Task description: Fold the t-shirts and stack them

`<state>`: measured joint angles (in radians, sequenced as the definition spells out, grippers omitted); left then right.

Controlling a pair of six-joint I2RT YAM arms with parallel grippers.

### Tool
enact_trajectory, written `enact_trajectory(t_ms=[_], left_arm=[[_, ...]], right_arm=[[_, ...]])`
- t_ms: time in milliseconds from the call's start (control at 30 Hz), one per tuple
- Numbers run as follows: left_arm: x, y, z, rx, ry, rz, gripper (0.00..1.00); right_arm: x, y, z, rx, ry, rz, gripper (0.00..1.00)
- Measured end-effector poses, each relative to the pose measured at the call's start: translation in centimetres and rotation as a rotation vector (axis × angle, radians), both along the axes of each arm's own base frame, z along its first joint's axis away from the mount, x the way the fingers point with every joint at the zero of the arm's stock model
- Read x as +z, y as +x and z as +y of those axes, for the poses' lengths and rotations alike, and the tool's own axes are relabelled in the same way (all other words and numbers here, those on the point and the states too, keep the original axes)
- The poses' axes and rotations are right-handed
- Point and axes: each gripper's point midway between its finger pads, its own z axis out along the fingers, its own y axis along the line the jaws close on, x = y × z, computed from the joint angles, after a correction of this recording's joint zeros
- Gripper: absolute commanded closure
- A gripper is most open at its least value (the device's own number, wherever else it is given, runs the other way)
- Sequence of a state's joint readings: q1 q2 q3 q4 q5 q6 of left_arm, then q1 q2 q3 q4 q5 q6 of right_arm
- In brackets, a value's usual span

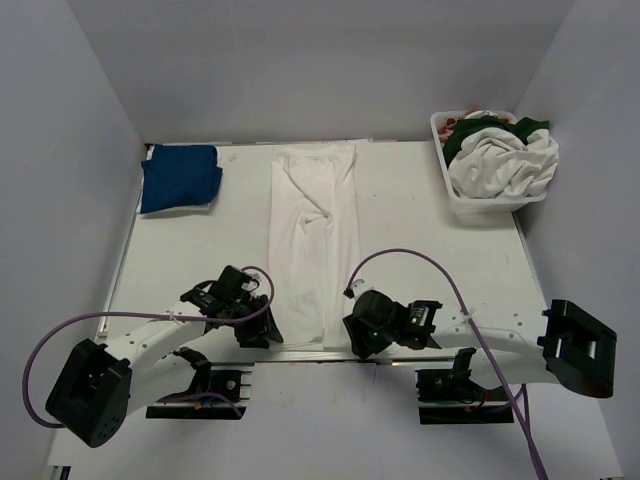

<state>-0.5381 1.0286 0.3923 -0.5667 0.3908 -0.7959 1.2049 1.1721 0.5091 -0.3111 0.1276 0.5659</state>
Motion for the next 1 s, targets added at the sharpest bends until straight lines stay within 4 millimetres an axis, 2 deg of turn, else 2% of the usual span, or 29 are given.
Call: enact_trajectory(t_ms=[67, 100, 167, 200, 267, 367, 433, 467, 500, 633, 800, 900, 1000], left_arm=[[-0.5, -0.9, -0.1, -0.018, -0.005, 0.026, 0.59], [-0.6, -1.4, -0.2, -0.03, -0.006, 0.038, 0.68], [-0.9, -1.9, -0.4, -0.047, -0.008, 0.053, 0.77], [-1.0, -2.1, -0.4, -0.056, -0.01, 0.056, 0.88], [-1.2, -2.5, -0.4, -0.064, -0.003, 0.071, 0.99], [-1.3, -2.6, -0.9, -0.081, -0.016, 0.082, 1.0], [-1.2, -2.5, -1.2, -0.091, -0.016, 0.085, 1.0], [-1.2, -2.4, -1.3, -0.095, -0.013, 0.084, 1.0], [-1.1, -2.2, -1.4, -0.099, -0.01, 0.08, 1.0], [-0.3, -0.6, -1.6, -0.096, 0.009, 0.011, 1.0], [2.8, 2.3, -2.5, -0.086, -0.033, -0.163, 1.0], [4.7, 4.1, -3.0, -0.078, -0.048, -0.257, 1.0], [6.4, 6.4, -3.4, -0.049, -0.031, -0.342, 1.0]], right_arm=[[-0.1, 0.1, 0.3, 0.0, -0.005, 0.001, 0.53], [-0.2, 0.2, 0.4, -0.002, -0.006, 0.002, 0.55], [-0.2, 0.2, 0.6, -0.003, -0.004, 0.003, 0.57], [-0.2, 0.3, 0.6, -0.004, -0.004, 0.003, 0.6], [-0.3, 0.3, 0.7, -0.003, -0.004, 0.002, 0.69], [-0.4, 0.4, 0.8, -0.007, -0.005, 0.004, 0.83], [-0.5, 0.4, 1.0, -0.009, -0.003, 0.003, 0.89], [-0.5, 0.5, 1.1, -0.008, -0.001, 0.002, 0.97], [-0.5, 0.5, 1.1, -0.007, 0.001, 0.001, 1.0], [-0.4, 0.6, 1.2, -0.009, 0.003, -0.004, 1.0], [0.3, 1.5, 1.1, -0.031, -0.003, -0.044, 1.0], [2.1, 3.0, 1.7, -0.058, 0.028, -0.116, 1.0], [4.6, 5.7, 2.6, -0.123, 0.061, -0.217, 1.0]])
